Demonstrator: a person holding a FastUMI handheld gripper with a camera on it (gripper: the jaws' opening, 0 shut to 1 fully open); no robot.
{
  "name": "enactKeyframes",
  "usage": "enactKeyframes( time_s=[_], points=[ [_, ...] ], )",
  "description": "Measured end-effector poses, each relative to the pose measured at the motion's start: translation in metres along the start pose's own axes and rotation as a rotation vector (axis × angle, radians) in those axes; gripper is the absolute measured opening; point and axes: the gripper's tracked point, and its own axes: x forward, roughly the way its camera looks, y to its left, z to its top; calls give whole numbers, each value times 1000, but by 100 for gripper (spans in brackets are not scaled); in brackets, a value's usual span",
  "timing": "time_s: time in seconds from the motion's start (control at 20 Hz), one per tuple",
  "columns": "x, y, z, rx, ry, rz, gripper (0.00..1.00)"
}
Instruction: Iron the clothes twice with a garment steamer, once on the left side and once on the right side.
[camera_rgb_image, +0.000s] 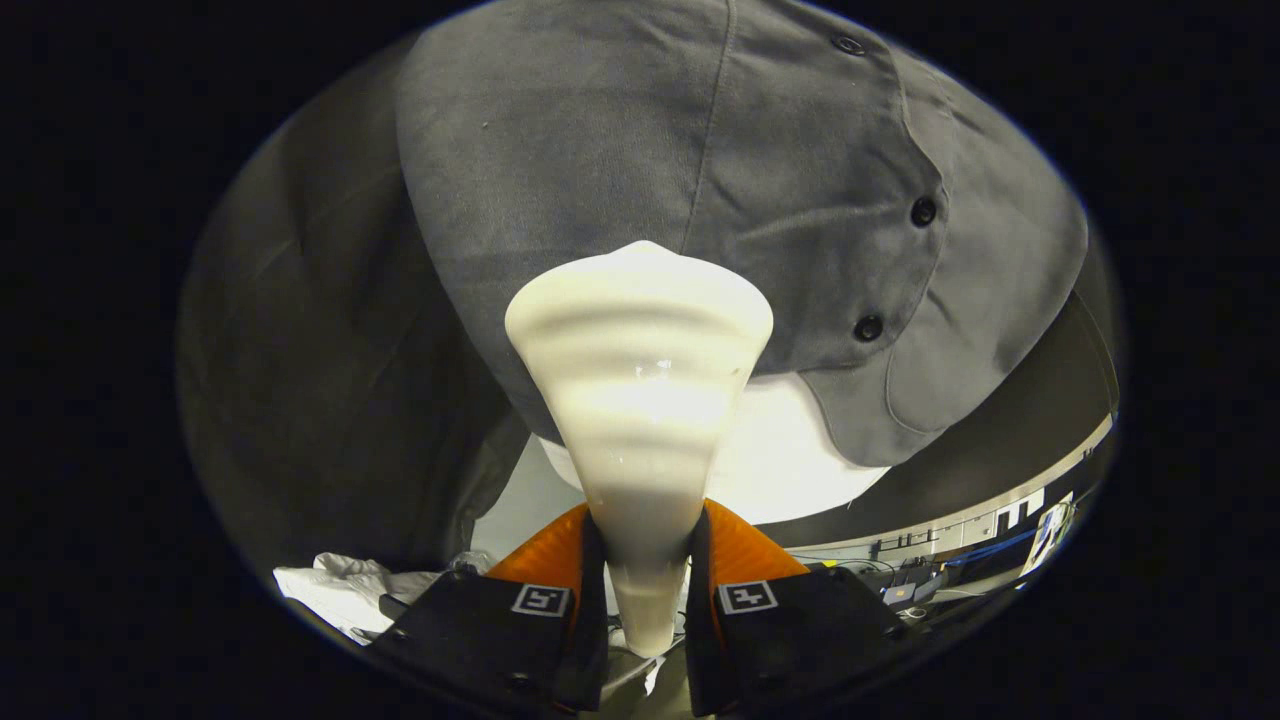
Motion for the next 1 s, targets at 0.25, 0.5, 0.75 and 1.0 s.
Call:
enactKeyframes(
  time_s=[0.25, 0.5, 0.75, 1.0],
  points=[
    [-17, -10, 0, 37, -26, 9, 40],
    [-84, -37, 39, 46, -139, -16, 40],
    [-164, -69, 96, 94, -300, -24, 40],
    [-246, -113, 143, 126, -449, -71, 40]
  ],
)
